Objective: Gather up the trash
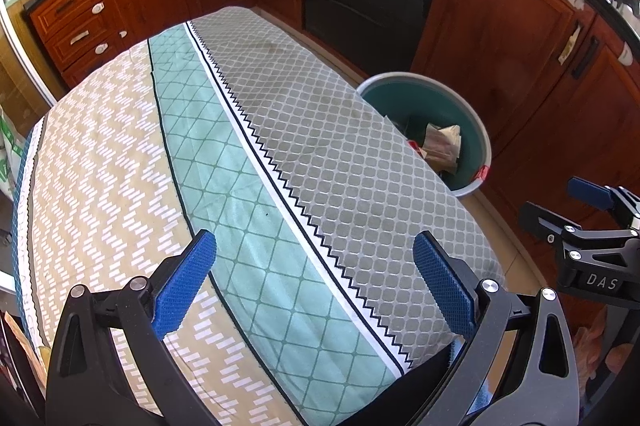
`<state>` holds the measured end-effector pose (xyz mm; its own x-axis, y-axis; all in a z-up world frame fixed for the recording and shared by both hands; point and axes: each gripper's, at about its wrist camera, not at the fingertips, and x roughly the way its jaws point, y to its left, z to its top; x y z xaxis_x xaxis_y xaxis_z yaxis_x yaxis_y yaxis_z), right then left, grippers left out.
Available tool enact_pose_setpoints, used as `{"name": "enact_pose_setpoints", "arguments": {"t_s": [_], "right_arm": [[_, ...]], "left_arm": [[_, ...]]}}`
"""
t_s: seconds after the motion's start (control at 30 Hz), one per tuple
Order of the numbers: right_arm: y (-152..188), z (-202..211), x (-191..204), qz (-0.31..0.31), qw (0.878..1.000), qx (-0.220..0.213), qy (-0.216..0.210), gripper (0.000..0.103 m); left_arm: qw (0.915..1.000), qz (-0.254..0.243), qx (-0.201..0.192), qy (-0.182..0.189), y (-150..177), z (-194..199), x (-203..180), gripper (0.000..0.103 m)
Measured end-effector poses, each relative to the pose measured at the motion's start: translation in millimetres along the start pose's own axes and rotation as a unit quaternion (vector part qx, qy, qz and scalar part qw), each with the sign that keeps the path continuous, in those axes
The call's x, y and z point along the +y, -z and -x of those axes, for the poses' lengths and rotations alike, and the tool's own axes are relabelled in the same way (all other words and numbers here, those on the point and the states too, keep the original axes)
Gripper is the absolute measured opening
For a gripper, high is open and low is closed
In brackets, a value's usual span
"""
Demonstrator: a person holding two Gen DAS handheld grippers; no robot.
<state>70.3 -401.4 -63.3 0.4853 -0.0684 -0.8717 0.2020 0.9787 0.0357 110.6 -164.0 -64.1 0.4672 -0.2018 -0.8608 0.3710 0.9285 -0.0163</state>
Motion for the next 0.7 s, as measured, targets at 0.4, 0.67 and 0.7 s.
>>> {"name": "enact_pose_setpoints", "arguments": {"t_s": [0.4,0.67,0.7], "right_arm": [[0.9,-3.3,-3.0,-0.004,1.0,0.003,0.002,0.096],[1.5,-4.2,-3.0,-0.004,1.0,0.003,0.002,0.096],[1.5,-4.2,-3.2,-0.005,1.0,0.003,0.002,0.096]], "left_arm": [[1.0,-0.002,0.004,-0.004,0.7,-3.3,-2.8,0.099],[0.9999,0.003,0.009,-0.005,0.7,-5.0,-1.4,0.099],[0.9999,0.004,0.009,-0.005,0.4,-5.4,-1.1,0.099]]}}
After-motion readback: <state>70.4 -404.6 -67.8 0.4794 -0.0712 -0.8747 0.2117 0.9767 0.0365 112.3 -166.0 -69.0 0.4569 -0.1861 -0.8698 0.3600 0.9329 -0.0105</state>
